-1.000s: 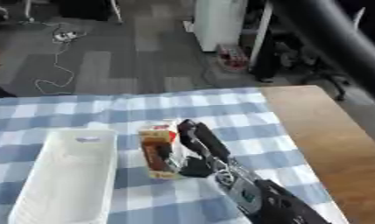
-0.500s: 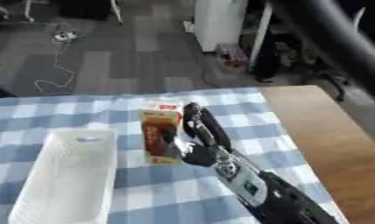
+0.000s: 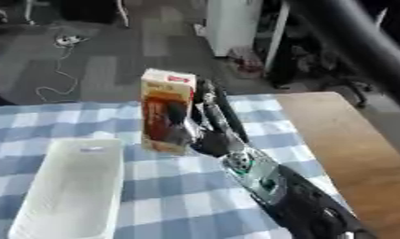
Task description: Pick up objects on the table and place them in the box.
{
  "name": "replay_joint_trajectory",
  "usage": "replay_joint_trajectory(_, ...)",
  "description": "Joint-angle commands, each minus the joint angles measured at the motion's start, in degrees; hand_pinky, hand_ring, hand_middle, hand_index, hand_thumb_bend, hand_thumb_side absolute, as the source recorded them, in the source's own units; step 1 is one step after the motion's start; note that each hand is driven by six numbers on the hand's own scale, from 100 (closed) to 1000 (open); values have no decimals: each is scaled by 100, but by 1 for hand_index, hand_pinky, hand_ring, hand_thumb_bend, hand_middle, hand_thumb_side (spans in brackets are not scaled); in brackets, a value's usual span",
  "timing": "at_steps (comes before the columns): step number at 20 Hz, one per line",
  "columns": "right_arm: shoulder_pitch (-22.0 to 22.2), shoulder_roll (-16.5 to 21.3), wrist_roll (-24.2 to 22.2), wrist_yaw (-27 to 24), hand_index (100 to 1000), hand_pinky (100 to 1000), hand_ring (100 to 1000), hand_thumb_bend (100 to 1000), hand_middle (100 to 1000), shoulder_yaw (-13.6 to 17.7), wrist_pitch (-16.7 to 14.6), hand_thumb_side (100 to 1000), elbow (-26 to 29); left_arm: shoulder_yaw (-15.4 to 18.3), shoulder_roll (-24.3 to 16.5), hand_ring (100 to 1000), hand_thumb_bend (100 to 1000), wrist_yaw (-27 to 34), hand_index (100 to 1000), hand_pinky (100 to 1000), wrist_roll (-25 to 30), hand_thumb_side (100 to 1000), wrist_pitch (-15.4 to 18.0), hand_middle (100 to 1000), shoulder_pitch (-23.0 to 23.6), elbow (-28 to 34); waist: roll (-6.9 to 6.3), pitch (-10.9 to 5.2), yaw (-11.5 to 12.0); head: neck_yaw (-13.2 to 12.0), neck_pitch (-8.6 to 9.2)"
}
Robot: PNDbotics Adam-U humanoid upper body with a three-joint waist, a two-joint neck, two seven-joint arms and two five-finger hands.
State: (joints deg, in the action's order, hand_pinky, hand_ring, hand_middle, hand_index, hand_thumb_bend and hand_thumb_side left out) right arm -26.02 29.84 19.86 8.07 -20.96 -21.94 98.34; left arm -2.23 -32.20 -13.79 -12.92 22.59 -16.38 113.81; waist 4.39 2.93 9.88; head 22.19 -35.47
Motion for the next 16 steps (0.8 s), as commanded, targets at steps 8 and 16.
replay_joint_trajectory(8, -174, 123, -305, -489, 311, 100, 100, 100, 100, -5, 83, 808, 294, 95, -58, 464, 151, 313, 761, 415, -55, 913, -184, 638, -524, 78, 55, -108, 284, 72, -91)
replay_joint_trajectory(16, -208, 45, -380, -524, 311, 100, 100, 100, 100, -55, 89, 809, 283, 55, 18, 463, 153, 563, 762, 414, 135, 914, -367, 638, -809, 78, 117, -139, 509, 83, -62)
